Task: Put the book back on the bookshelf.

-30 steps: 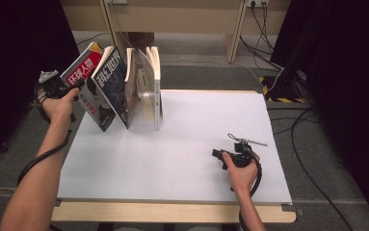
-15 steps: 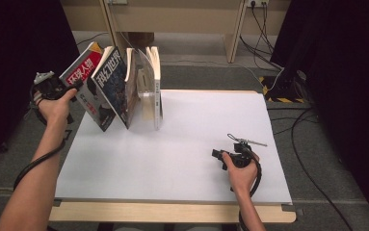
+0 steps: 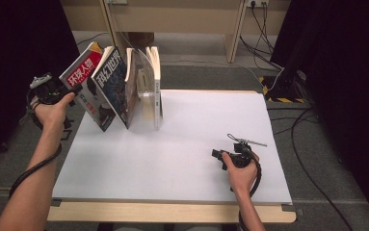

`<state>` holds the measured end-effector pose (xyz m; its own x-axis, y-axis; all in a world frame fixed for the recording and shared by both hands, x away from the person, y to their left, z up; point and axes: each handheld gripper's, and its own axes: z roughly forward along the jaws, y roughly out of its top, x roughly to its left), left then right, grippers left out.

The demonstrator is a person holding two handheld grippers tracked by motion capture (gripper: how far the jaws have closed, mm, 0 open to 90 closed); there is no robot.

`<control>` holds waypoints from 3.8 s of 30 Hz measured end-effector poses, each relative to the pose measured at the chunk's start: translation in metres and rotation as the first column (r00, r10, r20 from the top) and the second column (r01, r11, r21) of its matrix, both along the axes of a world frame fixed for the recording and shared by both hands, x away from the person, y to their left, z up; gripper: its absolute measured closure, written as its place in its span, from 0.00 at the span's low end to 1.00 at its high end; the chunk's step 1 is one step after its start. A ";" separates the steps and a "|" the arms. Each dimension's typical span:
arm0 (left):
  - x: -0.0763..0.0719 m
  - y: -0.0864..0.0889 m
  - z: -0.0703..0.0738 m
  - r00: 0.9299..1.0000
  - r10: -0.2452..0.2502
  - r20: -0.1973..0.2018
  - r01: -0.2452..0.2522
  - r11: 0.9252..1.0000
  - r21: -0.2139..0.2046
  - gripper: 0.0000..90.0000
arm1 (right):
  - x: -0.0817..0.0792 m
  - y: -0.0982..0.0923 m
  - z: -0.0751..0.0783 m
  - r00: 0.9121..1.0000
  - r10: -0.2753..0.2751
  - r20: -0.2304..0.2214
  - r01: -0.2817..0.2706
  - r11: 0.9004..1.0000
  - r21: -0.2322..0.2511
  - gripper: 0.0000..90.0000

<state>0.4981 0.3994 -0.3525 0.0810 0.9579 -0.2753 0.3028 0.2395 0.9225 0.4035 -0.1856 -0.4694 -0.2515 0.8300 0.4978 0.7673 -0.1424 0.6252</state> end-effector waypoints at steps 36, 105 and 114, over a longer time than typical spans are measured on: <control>-0.038 -0.002 -0.012 0.999 -0.033 -0.023 0.033 0.999 -0.003 0.44 | 0.000 0.000 0.001 1.000 -0.001 0.013 0.001 1.000 -0.010 0.61; -0.146 -0.058 -0.108 0.973 -0.183 -0.140 0.191 0.981 0.045 0.41 | -0.001 0.002 0.003 1.000 -0.002 0.017 0.002 1.000 -0.011 0.59; -0.157 -0.065 -0.131 0.966 -0.209 -0.150 0.215 0.976 0.027 0.44 | -0.001 0.004 0.001 1.000 -0.001 0.018 0.001 1.000 -0.021 0.59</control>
<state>0.3414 0.3339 -0.4831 0.2452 0.9344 -0.2584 0.4742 0.1169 0.8726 0.4024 -0.1819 -0.4680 -0.2593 0.8403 0.4761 0.7560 -0.1302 0.6415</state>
